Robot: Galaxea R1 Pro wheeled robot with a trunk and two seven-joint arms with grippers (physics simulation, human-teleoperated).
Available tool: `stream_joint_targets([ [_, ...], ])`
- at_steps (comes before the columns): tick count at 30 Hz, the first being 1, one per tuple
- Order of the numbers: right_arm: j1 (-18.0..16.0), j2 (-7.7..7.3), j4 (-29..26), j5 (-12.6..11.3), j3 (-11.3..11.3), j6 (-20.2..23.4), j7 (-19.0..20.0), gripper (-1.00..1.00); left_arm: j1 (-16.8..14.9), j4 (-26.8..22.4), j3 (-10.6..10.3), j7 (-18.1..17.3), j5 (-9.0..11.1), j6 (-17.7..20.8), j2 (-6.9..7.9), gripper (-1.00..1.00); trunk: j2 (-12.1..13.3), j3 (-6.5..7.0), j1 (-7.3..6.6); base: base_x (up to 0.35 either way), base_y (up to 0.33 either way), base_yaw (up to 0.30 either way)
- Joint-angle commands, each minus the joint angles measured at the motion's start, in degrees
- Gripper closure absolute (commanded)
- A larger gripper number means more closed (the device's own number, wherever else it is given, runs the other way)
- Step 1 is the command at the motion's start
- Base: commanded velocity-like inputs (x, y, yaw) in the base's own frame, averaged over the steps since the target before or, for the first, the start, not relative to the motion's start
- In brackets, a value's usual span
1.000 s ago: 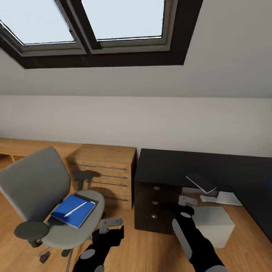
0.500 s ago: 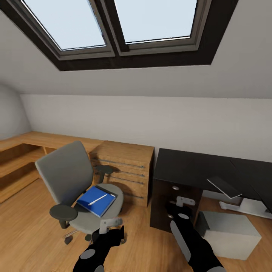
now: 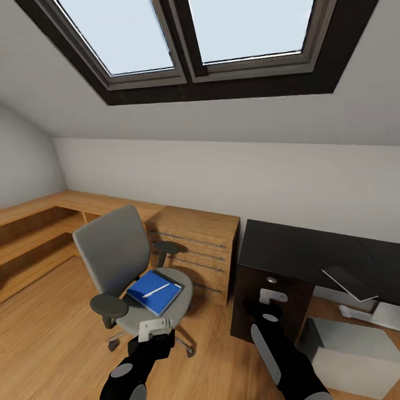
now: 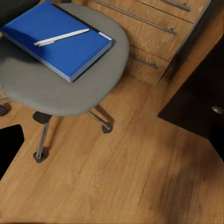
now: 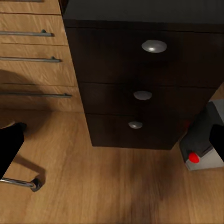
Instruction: In the bedroom, organize the workspace by keeping the computer under the desk, ensuring the monitor is on the desk, placing the keyboard on the desk next to the monitor, placing the mouse on the desk next to the keyboard, moving the folder from the swivel chair onto the desk next to the mouse, stacking the notebook on top of the folder with the pen on top of the notebook, and positioning the swivel chair next to the desk.
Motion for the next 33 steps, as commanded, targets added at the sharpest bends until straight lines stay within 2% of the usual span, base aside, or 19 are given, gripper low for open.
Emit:
stream_joint_targets([
  [1, -0.05, -0.03, -0.1, -0.41, 0.15, 0.22, -0.45, -1.0, -0.05, -0.07, 0.06, 0.57, 0.64, 0.11, 0.01, -1.0, -0.05, -0.07, 0.0, 0.0, 0.0, 0.005],
  [5, -0.05, -0.05, -0.2, -0.43, 0.15, 0.23, -0.45, -1.0, -0.05, -0.13, 0.7, 0.57, 0.68, 0.11, 0.0, -1.0, -0.05, -0.07, 0.0, 0.0, 0.0, 0.004],
  [10, -0.05, -0.05, -0.19, -0.31, 0.15, 0.18, -0.52, -1.0, -0.05, -0.15, 3.82, 0.57, 1.03, 0.11, -0.11, -1.0, -0.05, -0.07, 0.0, 0.0, 0.0, 0.109],
  [14, -0.05, -0.04, -0.12, -0.26, 0.15, 0.17, -0.53, -1.0, -0.05, -0.16, 5.68, 0.57, 2.78, 0.11, -0.16, -1.0, -0.05, -0.07, 0.0, 0.0, 0.0, 0.23],
  [18, -0.05, -0.04, -0.17, -0.32, 0.15, 0.23, -0.53, -1.0, -0.05, -0.16, 6.06, 0.57, 3.46, 0.16, -0.17, -1.0, -0.05, -0.07, 0.0, 0.0, 0.0, 0.069],
  [27, -0.05, -0.05, -0.21, -0.33, 0.15, 0.28, -0.53, -1.0, -0.05, -0.16, 6.1, 0.56, 3.52, 0.2, -0.17, -1.0, -0.05, -0.07, 0.0, 0.0, 0.0, 0.01],
  [33, -0.05, 0.01, -0.09, -0.31, 0.19, 0.24, -0.47, -1.0, -0.05, -0.16, 6.1, 0.53, 3.52, 0.2, -0.17, -1.0, -0.05, -0.07, 0.0, 0.0, 0.0, 0.179],
])
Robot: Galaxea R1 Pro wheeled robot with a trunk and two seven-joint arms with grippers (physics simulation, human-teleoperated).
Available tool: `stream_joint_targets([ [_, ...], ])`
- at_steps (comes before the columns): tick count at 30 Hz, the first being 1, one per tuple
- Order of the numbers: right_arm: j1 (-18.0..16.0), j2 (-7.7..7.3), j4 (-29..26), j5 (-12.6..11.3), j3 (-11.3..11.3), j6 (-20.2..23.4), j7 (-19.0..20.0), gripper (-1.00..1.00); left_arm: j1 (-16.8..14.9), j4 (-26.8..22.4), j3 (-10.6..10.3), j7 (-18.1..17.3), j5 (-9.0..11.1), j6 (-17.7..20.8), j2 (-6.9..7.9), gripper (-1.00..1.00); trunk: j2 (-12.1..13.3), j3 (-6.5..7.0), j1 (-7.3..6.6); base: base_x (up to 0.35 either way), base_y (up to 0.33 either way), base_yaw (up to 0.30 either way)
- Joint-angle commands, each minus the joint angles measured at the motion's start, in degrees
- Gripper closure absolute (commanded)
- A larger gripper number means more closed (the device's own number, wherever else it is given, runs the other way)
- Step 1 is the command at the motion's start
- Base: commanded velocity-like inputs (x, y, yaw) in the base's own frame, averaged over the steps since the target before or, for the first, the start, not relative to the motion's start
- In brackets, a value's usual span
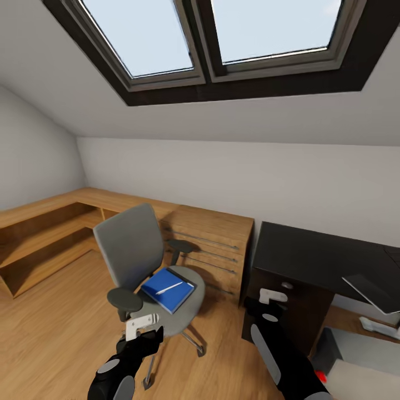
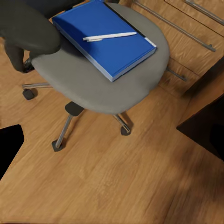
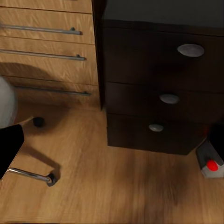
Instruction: In the bedroom, organize the workspace by keeping the computer under the desk, ensuring the monitor is on the desk, placing the keyboard on the desk next to the monitor, placing the mouse on the desk next to the keyboard, moving the folder from the swivel chair onto the desk next to the mouse, stacking the notebook on top of the folder with the pen on top of the notebook, and positioning the swivel chair next to the desk.
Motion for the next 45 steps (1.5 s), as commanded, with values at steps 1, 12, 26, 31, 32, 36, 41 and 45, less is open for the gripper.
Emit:
stream_joint_targets([
  [1, -0.03, -0.03, -0.09, -0.42, 0.16, 0.22, -0.44, -1.0, -0.06, -0.05, -0.08, 0.58, 0.59, 0.12, 0.0, -1.0, -0.05, -0.07, 0.0, 0.0, 0.0, 0.25],
  [12, -0.03, 0.0, 1.46, -0.39, 3.43, 0.15, -0.38, -1.0, -0.06, -0.05, -0.01, 0.55, 0.59, 0.03, 0.07, -1.0, -0.05, -0.07, 0.0, 0.011, 0.007, 0.273],
  [26, -0.03, 1.26, 3.58, -0.4, 6.14, 0.13, -0.06, -1.0, -0.06, -0.05, 0.07, 0.67, 0.59, -0.06, 0.09, -1.0, -0.05, -0.22, 0.0, 0.142, 0.034, 0.217],
  [31, -0.02, 1.13, 3.78, -0.51, 11.04, 0.13, 0.24, -1.0, -0.06, -0.05, 5.56, 0.54, 0.66, -0.1, 0.02, -1.0, -0.05, -0.22, 0.0, 0.031, 0.0, 0.006],
  [32, -0.02, 1.14, 3.77, -0.53, 11.14, 0.13, 0.23, -1.0, -0.06, -0.05, 5.88, 0.52, 0.67, -0.11, 0.02, -1.0, -0.05, -0.22, 0.0, 0.141, 0.0, 0.001],
  [36, -0.03, 1.14, 3.76, -0.57, 11.6, 0.14, 0.4, -1.0, -0.06, -0.05, 9.3, 0.52, 0.68, -2.04, -0.02, -1.0, -0.05, -0.22, 0.0, 0.295, 0.0, 0.0],
  [41, -0.03, 1.14, 3.76, -0.6, 11.61, 0.18, 0.38, -1.0, -0.06, -0.05, 12.52, 0.42, 0.75, -2.99, -0.12, -1.0, -0.05, -0.22, 0.0, 0.272, 0.0, 0.0],
  [45, -0.03, 1.14, 3.76, -0.55, 11.66, 0.14, 0.44, -1.0, -0.06, -0.05, 13.07, 0.33, 0.7, -3.2, -0.12, -1.0, -0.05, -0.22, 0.0, 0.313, 0.0, 0.0],
])
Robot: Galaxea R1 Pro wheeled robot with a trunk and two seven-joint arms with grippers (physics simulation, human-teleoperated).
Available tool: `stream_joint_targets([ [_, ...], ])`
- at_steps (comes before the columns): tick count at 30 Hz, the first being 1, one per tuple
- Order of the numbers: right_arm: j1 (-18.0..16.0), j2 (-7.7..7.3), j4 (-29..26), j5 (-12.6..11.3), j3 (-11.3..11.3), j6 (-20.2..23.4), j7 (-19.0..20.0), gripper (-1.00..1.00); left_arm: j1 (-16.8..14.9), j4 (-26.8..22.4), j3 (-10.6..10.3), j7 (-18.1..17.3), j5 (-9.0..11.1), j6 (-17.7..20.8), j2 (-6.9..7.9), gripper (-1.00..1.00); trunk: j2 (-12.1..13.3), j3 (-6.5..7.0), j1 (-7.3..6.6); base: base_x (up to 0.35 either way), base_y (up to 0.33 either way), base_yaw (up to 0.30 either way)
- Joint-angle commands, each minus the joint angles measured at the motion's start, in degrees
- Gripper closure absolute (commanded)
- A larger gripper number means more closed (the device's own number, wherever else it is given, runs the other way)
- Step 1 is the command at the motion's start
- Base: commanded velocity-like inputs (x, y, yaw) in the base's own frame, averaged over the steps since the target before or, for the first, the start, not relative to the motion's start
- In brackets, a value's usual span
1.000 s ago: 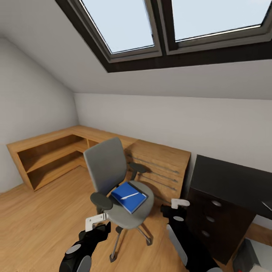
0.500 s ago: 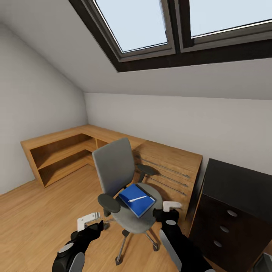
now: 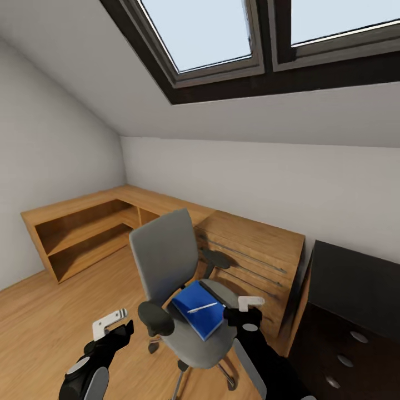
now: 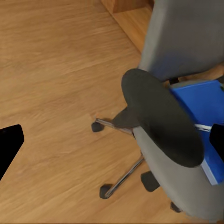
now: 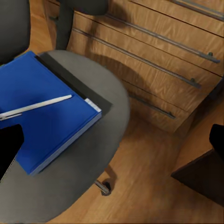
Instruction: In the bedroom, organize the workspace by keeping the computer under the desk, ensuring the monitor is on the desk, placing the keyboard on the desk next to the monitor, placing the mouse on the desk next to the keyboard, moving the folder from the swivel chair onto the desk next to the mouse, stacking the notebook on top of the folder with the pen on top of the notebook, and positioning the swivel chair next to the desk.
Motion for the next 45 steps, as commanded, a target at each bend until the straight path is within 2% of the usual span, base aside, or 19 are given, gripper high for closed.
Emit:
stream_joint_targets([
  [1, -0.06, -0.04, -0.08, -0.42, 0.18, 0.22, -0.46, -1.0, -0.04, -0.08, -0.01, 0.46, 0.6, 0.14, -0.01, -1.0, -0.05, -0.07, 0.04, 0.316, 0.0, 0.0],
  [5, -0.06, -0.04, -0.08, -0.41, 0.19, 0.21, -0.45, -1.0, -0.04, -0.08, 0.04, 0.47, 0.59, 0.13, 0.0, -1.0, -0.05, -0.07, 0.04, 0.315, 0.014, 0.0],
  [6, -0.04, -0.04, -0.08, -0.49, 0.2, 0.21, -0.54, -1.0, -0.04, -0.14, 3.18, 0.44, 0.71, 0.06, -0.02, -1.0, -0.05, -0.07, 0.04, 0.304, 0.101, 0.0],
  [8, -0.05, 0.0, -0.08, -0.57, 0.21, 0.2, -0.62, -1.0, -0.04, -0.24, 6.3, 0.41, 1.23, 0.03, -0.04, -1.0, -0.05, -0.07, 0.04, 0.264, 0.098, 0.023],
  [11, -0.04, 0.04, -0.02, -0.64, 0.22, 0.2, -0.68, -1.0, -0.04, -0.32, 8.92, 0.39, 2.84, 0.03, -0.06, -1.0, -0.05, -0.07, 0.04, 0.111, 0.039, 0.157],
  [19, -0.05, 0.11, 0.01, -0.73, 0.3, 0.2, -0.7, -1.0, -0.04, -0.34, 9.71, 0.39, 3.59, 0.03, -0.06, -1.0, -0.05, -0.07, 0.04, 0.01, 0.004, 0.266],
  [21, -0.05, 0.13, 0.03, -0.78, 0.3, 0.2, -0.68, -1.0, -0.04, -0.44, 9.8, 0.39, 4.7, 0.03, -0.06, -1.0, -0.05, -0.07, 0.04, 0.001, 0.0, 0.276],
  [24, -0.02, 0.55, 0.84, -0.86, 0.27, -0.31, -0.63, -1.0, -0.04, -0.73, 10.05, 0.39, 7.99, 0.03, 0.05, -1.0, -0.05, -0.07, 0.04, 0.0, 0.0, 0.265],
  [26, -0.04, 0.67, 1.41, -0.89, 0.24, -1.69, -0.6, -1.0, -0.04, -0.83, 10.98, 0.39, 8.85, 0.03, 0.06, -1.0, -0.45, -0.25, 0.26, 0.0, 0.0, 0.136],
  [27, -0.04, 0.78, 2.07, -0.91, 0.3, -3.99, -0.32, -1.0, -0.04, -1.05, 12.68, 0.45, 9.35, 0.03, 0.05, -1.0, -0.85, -0.43, 0.48, 0.0, 0.0, 0.018],
  [29, -0.05, 0.83, 2.17, -0.91, 0.34, -4.25, -0.03, -1.0, -0.04, -1.09, 12.94, 0.48, 9.4, 0.03, 0.08, -1.0, -1.65, -0.79, 0.92, 0.0, 0.0, 0.012],
  [33, -0.37, 2.27, 2.79, -1.57, -0.56, -4.36, 0.18, -1.0, -0.04, -1.13, 13.2, 0.65, 9.44, 0.03, 0.04, -1.0, -3.26, -1.51, 1.8, 0.0, 0.0, 0.002],
  [36, -3.33, 3.61, 7.86, -5.07, -3.61, -4.45, 0.2, -1.0, -0.04, -1.13, 13.21, 0.71, 9.45, 0.03, 0.0, -1.0, -4.46, -2.05, 2.45, 0.0, 0.0, 0.0],
  [37, -8.42, 4.05, 14.91, -9.78, -6.43, -4.7, 0.25, -1.0, -0.04, -1.14, 13.22, 0.73, 9.45, 0.03, -0.04, -1.0, -4.86, -2.23, 2.67, 0.0, 0.0, 0.0],
  [39, -12.56, 4.28, 22.0, -14.5, -7.75, -5.92, 0.33, -1.0, -0.04, -1.14, 13.22, 0.74, 9.45, 0.03, -0.05, -1.0, -5.66, -2.59, 3.11, 0.0, 0.0, 0.0],
  [41, -14.09, 4.36, 25.01, -17.09, -8.22, -8.34, 0.34, -1.0, -0.04, -1.14, 13.22, 0.74, 9.45, 0.03, -0.06, -1.0, -6.46, -2.95, 3.55, 0.0, 0.0, 0.0],
  [45, -15.43, 4.59, 28.4, -19.8, -8.68, -13.76, 0.29, -1.0, -0.04, -1.07, 13.11, 0.79, 9.45, 0.03, -0.12, -1.0, -8.07, -3.66, 4.43, 0.0, 0.0, 0.0],
])
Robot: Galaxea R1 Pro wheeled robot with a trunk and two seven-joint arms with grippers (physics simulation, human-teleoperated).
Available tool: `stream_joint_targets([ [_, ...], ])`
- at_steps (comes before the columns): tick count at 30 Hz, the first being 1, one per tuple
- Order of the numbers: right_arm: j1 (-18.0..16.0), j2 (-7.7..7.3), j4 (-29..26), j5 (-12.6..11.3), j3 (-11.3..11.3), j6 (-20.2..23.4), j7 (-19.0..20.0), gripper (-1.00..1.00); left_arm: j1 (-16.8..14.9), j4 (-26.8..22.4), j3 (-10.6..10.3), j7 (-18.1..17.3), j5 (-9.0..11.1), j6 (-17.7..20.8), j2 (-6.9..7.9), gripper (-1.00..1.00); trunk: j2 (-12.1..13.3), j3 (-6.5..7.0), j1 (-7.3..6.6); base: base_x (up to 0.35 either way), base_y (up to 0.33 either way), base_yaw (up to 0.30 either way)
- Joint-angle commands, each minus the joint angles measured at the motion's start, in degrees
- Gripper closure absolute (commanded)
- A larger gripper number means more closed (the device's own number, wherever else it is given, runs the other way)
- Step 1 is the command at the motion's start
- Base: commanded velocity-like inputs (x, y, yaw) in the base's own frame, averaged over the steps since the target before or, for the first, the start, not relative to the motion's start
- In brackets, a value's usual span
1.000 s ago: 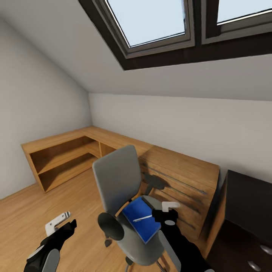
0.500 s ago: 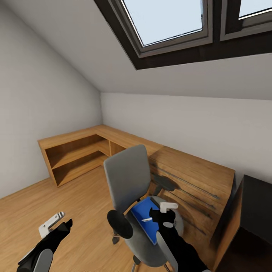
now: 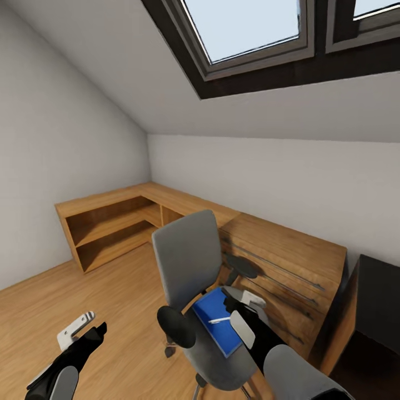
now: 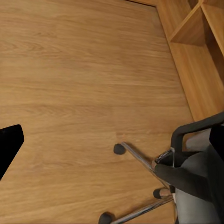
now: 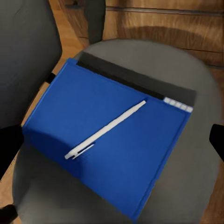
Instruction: In the bedroom, organize the workspace by keeping the computer under the desk, ensuring the monitor is on the desk, placing the keyboard on the desk next to the monitor, placing the mouse on the desk next to the keyboard, moving the folder from the swivel chair onto the desk next to the mouse, stacking the notebook on top of the folder with the pen on top of the notebook, and positioning the swivel chair next to the desk.
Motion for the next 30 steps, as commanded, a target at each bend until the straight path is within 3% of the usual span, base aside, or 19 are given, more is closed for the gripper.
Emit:
stream_joint_targets([
  [1, -0.24, -0.04, 0.87, -0.42, 0.07, -0.7, -0.56, -1.0, -0.04, -0.07, -0.05, 0.42, 0.6, 0.22, -0.18, -1.0, -0.46, -0.26, 0.23, 0.0, 0.0, 0.0],
  [30, -0.31, -0.02, 3.87, -0.56, 0.15, -2.84, -0.52, -1.0, -0.04, 0.47, -0.34, 0.11, 0.49, 0.52, -0.09, -1.0, -12.09, -5.46, 6.6, 0.0, 0.0, 0.0],
])
